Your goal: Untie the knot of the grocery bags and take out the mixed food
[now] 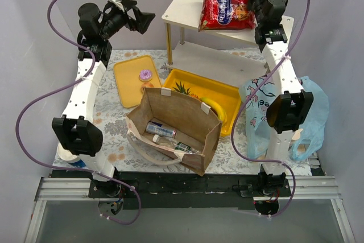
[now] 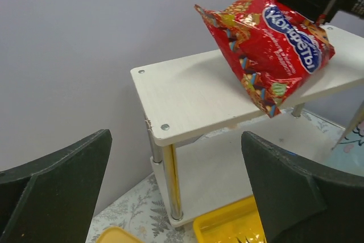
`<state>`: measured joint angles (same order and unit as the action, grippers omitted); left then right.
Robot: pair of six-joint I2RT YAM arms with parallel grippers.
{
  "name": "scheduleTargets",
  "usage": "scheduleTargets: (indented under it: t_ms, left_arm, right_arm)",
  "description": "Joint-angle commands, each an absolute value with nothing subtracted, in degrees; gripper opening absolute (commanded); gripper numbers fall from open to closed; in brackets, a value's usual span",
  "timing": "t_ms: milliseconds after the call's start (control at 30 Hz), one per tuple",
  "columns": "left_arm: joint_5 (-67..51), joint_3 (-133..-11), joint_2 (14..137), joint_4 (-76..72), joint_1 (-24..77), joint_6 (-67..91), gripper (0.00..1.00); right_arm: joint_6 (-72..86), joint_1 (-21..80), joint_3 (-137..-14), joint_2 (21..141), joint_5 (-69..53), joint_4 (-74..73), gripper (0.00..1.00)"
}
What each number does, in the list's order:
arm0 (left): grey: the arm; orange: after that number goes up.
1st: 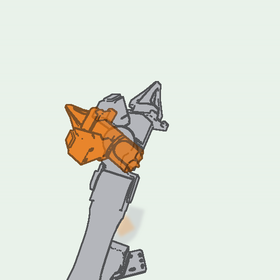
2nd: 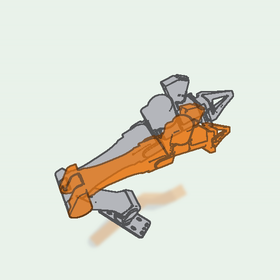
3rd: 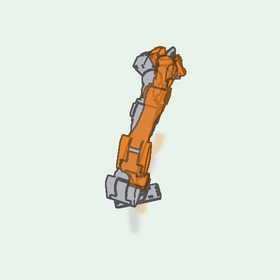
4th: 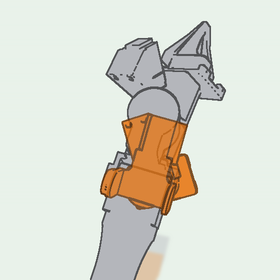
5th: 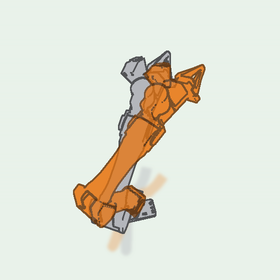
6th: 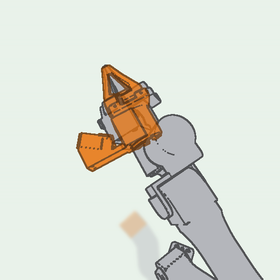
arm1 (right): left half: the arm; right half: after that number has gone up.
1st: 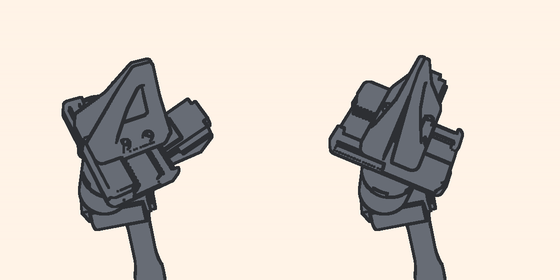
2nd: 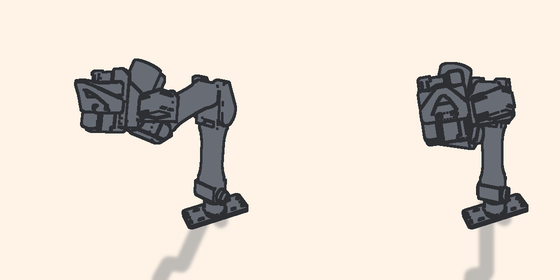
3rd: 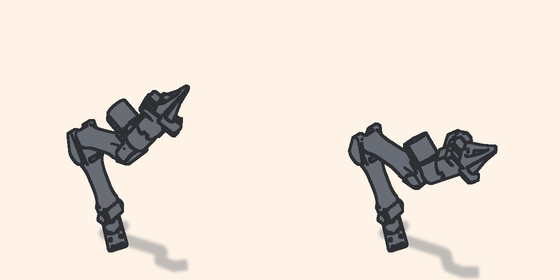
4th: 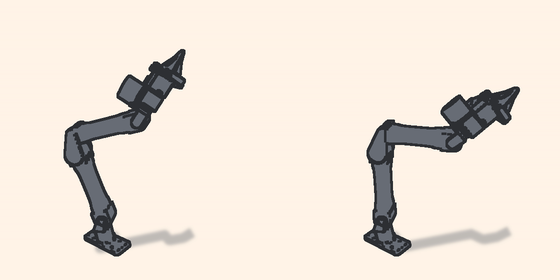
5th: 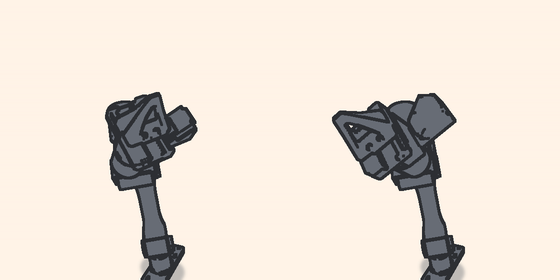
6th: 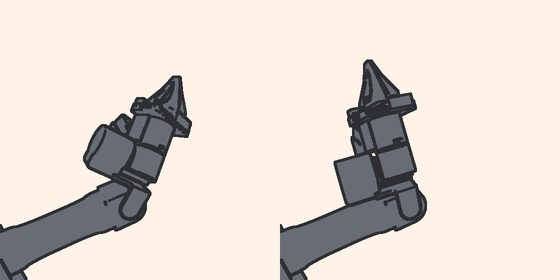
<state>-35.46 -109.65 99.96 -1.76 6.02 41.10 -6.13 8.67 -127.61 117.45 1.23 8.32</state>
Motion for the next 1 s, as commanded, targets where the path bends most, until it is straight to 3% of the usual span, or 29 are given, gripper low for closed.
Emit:
scheduleTargets:
  t_ms: [0,100,200,267,333,500,667,733,867,933,967]
  left_arm:
    - [-38.1,-105.4,93.7,1.2,6.0,39.2,0.98]
    - [-39.4,-102.5,91.5,1.2,5.1,39.5,0.98]
    - [-40.6,-100.1,89.6,2.0,4.2,40.1,0.98]
    - [-42.4,-99.1,88.4,3.0,3.8,39.7,0.98]
    - [-45.9,-99.1,86.8,7.8,3.6,36.0,0.98]
    - [-61.7,-95.4,82.4,29.2,3.6,19.7,0.98]
    - [-65.3,-91.0,80.3,40.1,5.1,8.4,0.98]
    - [-65.8,-90.6,81.3,43.9,6.3,6.4,0.98]
    - [-66.2,-91.5,85.1,44.8,8.1,4.4,0.98]
    - [-66.2,-92.6,86.7,48.9,9.3,-0.2,0.98]
    - [-65.3,-94.8,89.7,56.5,11.1,-10.0,0.96]
  right_arm:
    - [-1.9,6.9,-122.1,110.7,6.0,13.7,0.01]
    - [-1.8,6.6,-119.1,107.8,4.4,13.5,0.01]
    - [-0.4,6.6,-118.7,106.8,5.5,9.5,0.42]
    - [1.0,6.5,-115.8,103.8,5.0,9.2,0.84]
    - [0.2,6.5,-113.0,99.7,4.7,12.3,0.98]
    - [-6.1,6.6,-110.0,93.8,3.4,14.2,0.98]
    - [-6.3,8.7,-101.4,83.9,-14.9,11.4,0.98]
    - [-10.2,13.9,-96.1,79.0,-23.3,6.4,0.98]
    - [-24.6,34.4,-83.3,68.1,-23.4,-8.9,0.98]
    - [-26.8,40.0,-78.9,65.0,-24.6,-12.4,0.96]
    - [-28.2,47.3,-78.1,65.2,-24.9,-19.9,0.94]
